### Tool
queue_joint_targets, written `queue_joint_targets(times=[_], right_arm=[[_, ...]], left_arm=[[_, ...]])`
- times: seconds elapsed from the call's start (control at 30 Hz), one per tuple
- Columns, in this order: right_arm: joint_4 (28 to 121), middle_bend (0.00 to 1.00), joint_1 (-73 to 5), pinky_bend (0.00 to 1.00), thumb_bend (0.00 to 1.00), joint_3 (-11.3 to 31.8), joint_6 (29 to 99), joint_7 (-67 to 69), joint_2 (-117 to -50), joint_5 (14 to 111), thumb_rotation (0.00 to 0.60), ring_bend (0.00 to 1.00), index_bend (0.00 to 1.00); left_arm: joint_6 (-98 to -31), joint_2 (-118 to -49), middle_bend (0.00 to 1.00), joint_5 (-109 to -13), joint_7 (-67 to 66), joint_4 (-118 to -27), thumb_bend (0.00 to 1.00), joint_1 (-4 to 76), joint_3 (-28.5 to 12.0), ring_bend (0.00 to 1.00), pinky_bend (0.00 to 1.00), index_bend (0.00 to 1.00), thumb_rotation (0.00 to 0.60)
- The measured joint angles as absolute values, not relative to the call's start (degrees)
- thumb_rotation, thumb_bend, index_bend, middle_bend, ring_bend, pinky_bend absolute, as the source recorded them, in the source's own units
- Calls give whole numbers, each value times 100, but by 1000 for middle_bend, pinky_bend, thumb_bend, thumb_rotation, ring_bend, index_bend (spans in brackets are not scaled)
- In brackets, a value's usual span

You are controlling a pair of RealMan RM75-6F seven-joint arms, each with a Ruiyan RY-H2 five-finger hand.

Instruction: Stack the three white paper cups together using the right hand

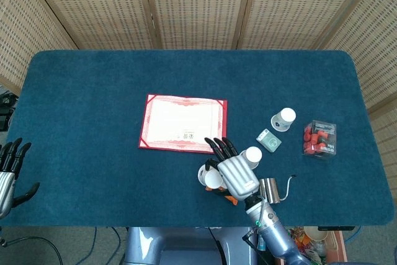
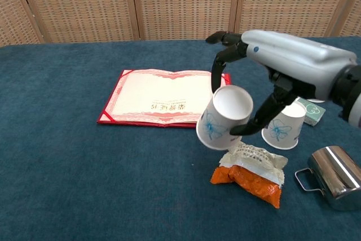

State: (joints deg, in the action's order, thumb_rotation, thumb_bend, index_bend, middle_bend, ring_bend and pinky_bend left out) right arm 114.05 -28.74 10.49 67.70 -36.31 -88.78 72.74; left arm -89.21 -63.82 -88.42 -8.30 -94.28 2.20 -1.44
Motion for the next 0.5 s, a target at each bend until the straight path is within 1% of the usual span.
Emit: queue_joint_targets(times=[0.17, 0.3, 0.5], right_arm=[[11217, 107, -2919, 0, 113, 1297, 6927, -3704, -8663, 6933, 600, 0, 498], [11111, 107, -2897, 0, 113, 1340, 7008, -3612, -8495, 6737, 600, 0, 498], [10986, 106, -2887, 0, 113, 1315, 7111, -3649, -8401, 6687, 600, 0, 498]], left_arm=[[-8932, -6388, 0, -8858, -885, -9444, 264, 215, -139, 0, 0, 0, 600], [-8934, -6398, 0, -8893, -957, -9475, 264, 216, -123, 0, 0, 0, 600], [-8939, -6403, 0, -8943, -1001, -9524, 264, 215, -100, 0, 0, 0, 600]])
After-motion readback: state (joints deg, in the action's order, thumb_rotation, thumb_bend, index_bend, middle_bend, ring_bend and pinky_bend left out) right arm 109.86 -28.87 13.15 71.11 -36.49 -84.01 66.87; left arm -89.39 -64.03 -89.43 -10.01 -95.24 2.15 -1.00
